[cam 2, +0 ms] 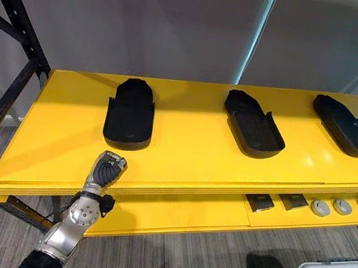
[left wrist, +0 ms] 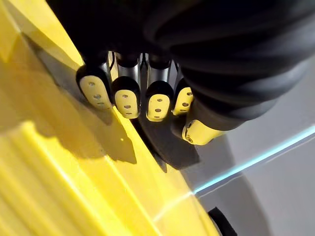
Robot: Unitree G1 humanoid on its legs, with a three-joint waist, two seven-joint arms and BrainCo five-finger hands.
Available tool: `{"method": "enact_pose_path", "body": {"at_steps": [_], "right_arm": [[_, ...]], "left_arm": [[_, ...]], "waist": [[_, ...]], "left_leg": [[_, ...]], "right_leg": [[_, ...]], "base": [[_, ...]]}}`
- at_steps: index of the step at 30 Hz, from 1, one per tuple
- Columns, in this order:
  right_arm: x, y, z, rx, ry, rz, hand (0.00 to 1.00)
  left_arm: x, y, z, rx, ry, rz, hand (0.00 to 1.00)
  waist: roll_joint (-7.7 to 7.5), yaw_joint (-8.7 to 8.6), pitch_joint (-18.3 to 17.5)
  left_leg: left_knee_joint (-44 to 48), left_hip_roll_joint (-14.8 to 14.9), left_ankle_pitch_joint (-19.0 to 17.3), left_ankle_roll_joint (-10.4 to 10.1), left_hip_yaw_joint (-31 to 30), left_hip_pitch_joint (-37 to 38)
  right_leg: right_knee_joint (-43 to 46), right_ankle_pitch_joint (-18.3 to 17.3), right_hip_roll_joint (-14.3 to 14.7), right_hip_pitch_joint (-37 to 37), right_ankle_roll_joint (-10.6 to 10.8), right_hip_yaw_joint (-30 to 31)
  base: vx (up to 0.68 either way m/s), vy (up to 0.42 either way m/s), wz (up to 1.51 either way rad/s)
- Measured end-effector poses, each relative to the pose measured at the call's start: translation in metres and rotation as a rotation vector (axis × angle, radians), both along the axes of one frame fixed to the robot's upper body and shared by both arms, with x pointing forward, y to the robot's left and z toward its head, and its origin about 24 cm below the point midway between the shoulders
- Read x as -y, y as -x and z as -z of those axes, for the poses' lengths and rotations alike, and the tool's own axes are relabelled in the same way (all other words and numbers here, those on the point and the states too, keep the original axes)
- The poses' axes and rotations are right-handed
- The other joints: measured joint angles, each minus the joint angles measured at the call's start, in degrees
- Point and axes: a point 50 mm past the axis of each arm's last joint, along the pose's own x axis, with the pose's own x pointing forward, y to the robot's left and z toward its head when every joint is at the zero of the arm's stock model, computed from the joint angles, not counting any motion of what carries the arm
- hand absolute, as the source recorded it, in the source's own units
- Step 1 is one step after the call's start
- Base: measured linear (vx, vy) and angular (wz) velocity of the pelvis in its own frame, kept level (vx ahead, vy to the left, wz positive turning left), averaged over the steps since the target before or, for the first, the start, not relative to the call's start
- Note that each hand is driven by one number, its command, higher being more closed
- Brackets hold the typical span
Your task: Walk over and take plastic housings, then place them on the shelf
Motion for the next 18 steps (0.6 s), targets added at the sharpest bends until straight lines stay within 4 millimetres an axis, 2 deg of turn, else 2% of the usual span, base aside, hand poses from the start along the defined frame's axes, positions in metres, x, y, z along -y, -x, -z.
{"method": "enact_pose_path", "body": {"at_steps": [2, 8, 18], "right_arm": [[0.0, -0.005, 0.0, 0.006, 0.001, -0.011, 0.0], [-0.001, -0.012, -0.001, 0.017, 0.005, -0.033, 0.0], [-0.002, -0.014, -0.001, 0.022, 0.005, -0.043, 0.0]], "left_arm": [[-0.004, -0.009, -0.003, 0.008, -0.023, -0.012, 1.0], [-0.007, -0.025, -0.009, 0.009, -0.054, -0.018, 1.0], [-0.01, -0.038, -0.019, 0.028, -0.078, -0.025, 1.0]], "waist": [[0.02, -1.13, 0.1], [-0.12, -2.44, 0.6], [-0.56, -2.47, 2.0]], "left_leg": [[0.0, 0.0, 0.0, 0.0, 0.1, -0.1], [0.0, 0.0, 0.0, 0.0, 0.1, -0.1], [0.0, 0.0, 0.0, 0.0, 1.0, -0.1]], "right_leg": [[-0.3, 0.1, 0.0, 0.1, 0.0, 0.0], [-0.4, 0.2, 0.1, 0.1, -0.2, 0.1], [-1.4, 1.0, 0.0, -0.1, 0.0, 1.0]], "base": [[0.04, -0.001, -0.01], [0.01, 0.0, 0.0], [-0.01, 0.005, -0.04]]}}
